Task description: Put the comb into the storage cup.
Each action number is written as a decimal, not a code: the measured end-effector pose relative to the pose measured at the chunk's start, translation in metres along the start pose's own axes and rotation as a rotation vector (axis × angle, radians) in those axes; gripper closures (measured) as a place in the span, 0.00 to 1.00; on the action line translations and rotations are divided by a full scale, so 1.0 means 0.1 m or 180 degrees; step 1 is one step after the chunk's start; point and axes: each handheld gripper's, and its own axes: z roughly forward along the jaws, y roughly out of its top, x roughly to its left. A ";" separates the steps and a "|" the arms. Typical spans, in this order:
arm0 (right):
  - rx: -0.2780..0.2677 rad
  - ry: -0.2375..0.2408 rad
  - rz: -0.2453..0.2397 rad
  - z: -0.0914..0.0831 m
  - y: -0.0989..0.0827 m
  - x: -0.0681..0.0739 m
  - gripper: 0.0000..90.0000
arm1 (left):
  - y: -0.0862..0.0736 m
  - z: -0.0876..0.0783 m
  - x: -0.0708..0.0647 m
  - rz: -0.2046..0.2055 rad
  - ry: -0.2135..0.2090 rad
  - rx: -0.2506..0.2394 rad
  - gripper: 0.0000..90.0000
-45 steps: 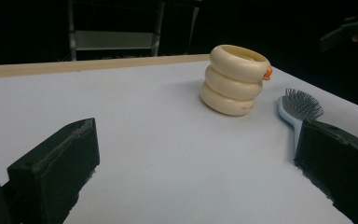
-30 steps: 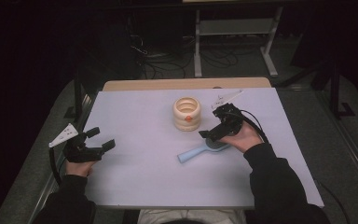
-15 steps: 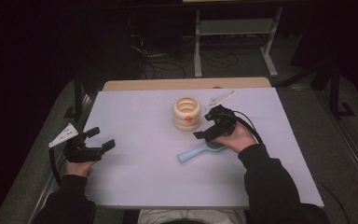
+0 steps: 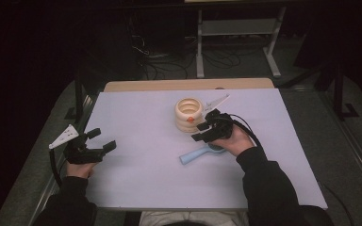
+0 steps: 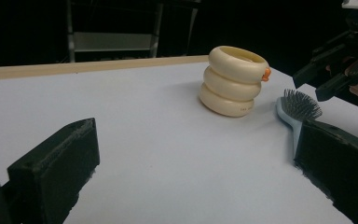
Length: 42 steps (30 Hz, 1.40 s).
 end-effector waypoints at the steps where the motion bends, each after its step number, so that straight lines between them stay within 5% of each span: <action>1: 0.0015 -0.0020 -0.0014 0.03 0.00 0.01 0.58 | 0.00 0.00 0.00 0.0002 -0.0003 0.0003 0.00; 17: 0.0181 -0.0107 -0.0015 0.30 0.00 0.05 0.88 | 0.00 0.00 0.00 0.0003 -0.0005 0.0011 0.00; 23: 0.0239 -0.0021 -0.0041 0.39 -0.02 0.07 0.97 | 0.00 0.01 0.00 0.0008 -0.0008 0.0018 0.00; 42: 0.0361 0.0097 -0.0114 0.64 -0.05 0.14 0.98 | 0.00 0.00 0.00 0.0004 -0.0011 0.0006 0.00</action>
